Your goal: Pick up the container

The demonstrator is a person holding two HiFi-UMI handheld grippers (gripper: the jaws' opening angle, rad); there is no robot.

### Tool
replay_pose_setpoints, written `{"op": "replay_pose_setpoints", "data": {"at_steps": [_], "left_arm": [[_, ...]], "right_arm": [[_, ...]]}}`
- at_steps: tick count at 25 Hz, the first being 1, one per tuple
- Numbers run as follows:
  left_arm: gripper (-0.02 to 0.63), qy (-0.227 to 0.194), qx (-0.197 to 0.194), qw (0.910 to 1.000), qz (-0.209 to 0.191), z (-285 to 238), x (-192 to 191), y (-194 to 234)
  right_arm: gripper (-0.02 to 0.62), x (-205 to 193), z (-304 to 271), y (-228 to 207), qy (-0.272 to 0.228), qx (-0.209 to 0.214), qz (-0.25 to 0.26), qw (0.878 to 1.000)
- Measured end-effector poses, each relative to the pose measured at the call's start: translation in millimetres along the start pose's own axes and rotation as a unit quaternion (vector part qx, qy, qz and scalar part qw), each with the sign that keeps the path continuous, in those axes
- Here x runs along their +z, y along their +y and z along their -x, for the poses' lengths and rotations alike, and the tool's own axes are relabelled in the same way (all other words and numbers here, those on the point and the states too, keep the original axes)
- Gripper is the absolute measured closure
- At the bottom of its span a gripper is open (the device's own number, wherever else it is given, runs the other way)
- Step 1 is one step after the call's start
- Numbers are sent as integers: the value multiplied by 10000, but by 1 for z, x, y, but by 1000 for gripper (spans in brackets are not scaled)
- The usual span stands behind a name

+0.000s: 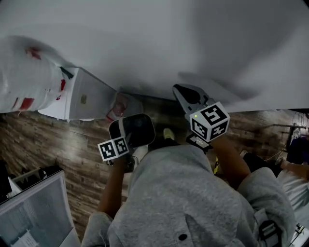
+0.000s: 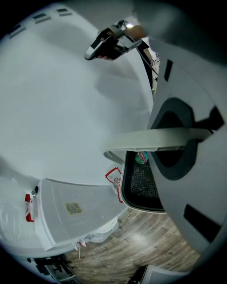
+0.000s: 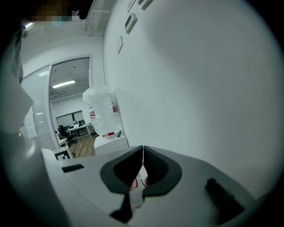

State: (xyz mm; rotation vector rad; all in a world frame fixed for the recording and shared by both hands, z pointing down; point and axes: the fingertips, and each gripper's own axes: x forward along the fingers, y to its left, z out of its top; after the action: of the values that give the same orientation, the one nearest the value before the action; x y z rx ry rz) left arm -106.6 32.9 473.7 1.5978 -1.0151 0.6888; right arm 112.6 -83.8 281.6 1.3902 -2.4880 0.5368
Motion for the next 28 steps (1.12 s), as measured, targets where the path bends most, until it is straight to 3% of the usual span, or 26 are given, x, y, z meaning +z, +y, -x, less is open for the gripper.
{"op": "replay_pose_setpoints", "data": {"at_steps": [10, 28], "left_arm": [[588, -234, -162, 9993, 233, 21, 4, -2], [588, -128, -300, 9990, 296, 18, -19, -14]], "right_arm": [[571, 17, 11, -9, -213, -247, -59, 9994], [571, 9, 25, -8, -229, -388, -65, 9990]]}}
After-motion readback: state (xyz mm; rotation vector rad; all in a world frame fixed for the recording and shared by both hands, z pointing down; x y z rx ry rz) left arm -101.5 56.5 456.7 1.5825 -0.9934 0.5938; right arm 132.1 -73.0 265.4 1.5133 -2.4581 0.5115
